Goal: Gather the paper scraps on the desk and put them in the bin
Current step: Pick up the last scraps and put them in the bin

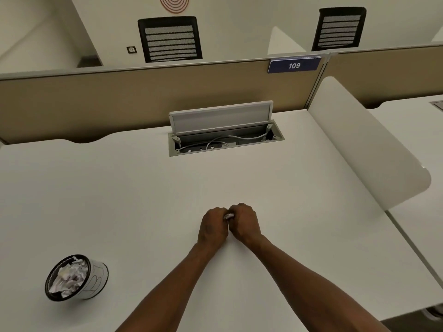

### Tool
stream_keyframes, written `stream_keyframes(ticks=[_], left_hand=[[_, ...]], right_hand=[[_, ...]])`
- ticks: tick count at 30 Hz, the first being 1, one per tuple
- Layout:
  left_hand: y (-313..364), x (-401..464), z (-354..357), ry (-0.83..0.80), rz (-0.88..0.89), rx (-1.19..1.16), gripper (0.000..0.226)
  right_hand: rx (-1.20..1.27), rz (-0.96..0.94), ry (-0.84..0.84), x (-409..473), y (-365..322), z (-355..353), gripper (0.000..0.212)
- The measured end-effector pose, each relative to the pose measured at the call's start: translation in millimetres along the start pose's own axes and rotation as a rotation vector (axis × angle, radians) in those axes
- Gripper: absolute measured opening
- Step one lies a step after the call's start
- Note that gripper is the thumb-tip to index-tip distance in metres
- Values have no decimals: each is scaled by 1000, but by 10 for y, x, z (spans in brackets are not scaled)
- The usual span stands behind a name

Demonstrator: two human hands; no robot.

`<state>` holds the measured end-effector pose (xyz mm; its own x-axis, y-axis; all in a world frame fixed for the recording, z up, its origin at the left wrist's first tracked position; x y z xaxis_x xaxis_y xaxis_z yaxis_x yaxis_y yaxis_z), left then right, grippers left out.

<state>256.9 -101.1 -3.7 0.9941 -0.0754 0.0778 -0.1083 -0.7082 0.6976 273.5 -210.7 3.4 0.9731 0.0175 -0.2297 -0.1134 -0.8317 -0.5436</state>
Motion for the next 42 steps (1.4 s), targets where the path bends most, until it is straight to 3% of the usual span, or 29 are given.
stream_keyframes(ticks=[9, 16, 22, 33, 42], left_hand=[[-209, -188, -86, 76, -248, -254, 3], [-365, -376, -181, 86, -414, -597, 14], [-396, -444, -710, 220, -372, -717, 21], [-478, -908, -2491, 570, -199, -573, 29], [-908, -1743, -3306, 755, -247, -418, 36]], right_hand=[[333, 150, -81, -54, 164, 32, 8], [765, 201, -308, -155, 122, 142, 11], [1086, 146, -461, -206, -426, 176, 13], [1064, -152, -682, -472, -2225, 137, 15], [859, -344, -771, -986, -3218, 637, 11]])
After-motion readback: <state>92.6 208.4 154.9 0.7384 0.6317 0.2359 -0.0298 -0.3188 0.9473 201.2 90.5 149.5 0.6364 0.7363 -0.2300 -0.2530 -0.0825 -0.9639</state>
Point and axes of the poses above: each hand's wrist, its own x-axis towards the middle knuckle, its own z-axis out of the palm, y = z × x, the point moved 8 cm from there along x, towards the middle knuckle, and after that the axes turned 7 degrees about z, right-handed, at the moved point
